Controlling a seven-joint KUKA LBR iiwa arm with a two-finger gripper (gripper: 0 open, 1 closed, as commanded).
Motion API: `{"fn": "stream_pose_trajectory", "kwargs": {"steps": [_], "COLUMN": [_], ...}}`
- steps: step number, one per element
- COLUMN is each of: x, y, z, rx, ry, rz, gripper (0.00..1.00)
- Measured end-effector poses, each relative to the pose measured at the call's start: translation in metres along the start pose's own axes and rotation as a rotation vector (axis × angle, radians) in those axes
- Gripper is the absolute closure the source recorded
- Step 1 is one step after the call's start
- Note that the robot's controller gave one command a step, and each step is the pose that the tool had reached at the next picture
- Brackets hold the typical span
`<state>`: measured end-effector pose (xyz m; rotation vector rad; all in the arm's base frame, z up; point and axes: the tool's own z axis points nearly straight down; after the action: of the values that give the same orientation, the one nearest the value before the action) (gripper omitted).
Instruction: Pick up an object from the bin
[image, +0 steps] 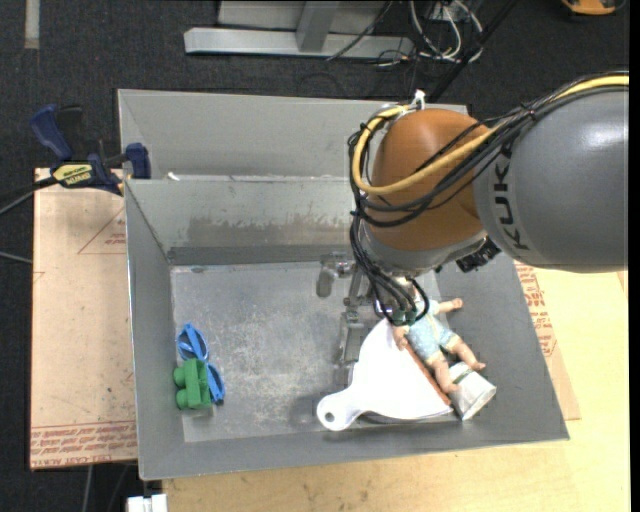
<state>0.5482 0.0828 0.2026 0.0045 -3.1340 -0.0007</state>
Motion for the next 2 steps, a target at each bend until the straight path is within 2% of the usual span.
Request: {"fn": "stream_pose_trajectory", "kwargs": {"steps": [1, 2], "x": [-0.001, 0.023], "y": [0.000, -0.023], "z": [-0.005, 0.033], "rx": [-0.001, -0.002], "ry": [-0.008, -0.010], "rz": [0.002, -0.061], "gripper": [0.00, 0.00]}}
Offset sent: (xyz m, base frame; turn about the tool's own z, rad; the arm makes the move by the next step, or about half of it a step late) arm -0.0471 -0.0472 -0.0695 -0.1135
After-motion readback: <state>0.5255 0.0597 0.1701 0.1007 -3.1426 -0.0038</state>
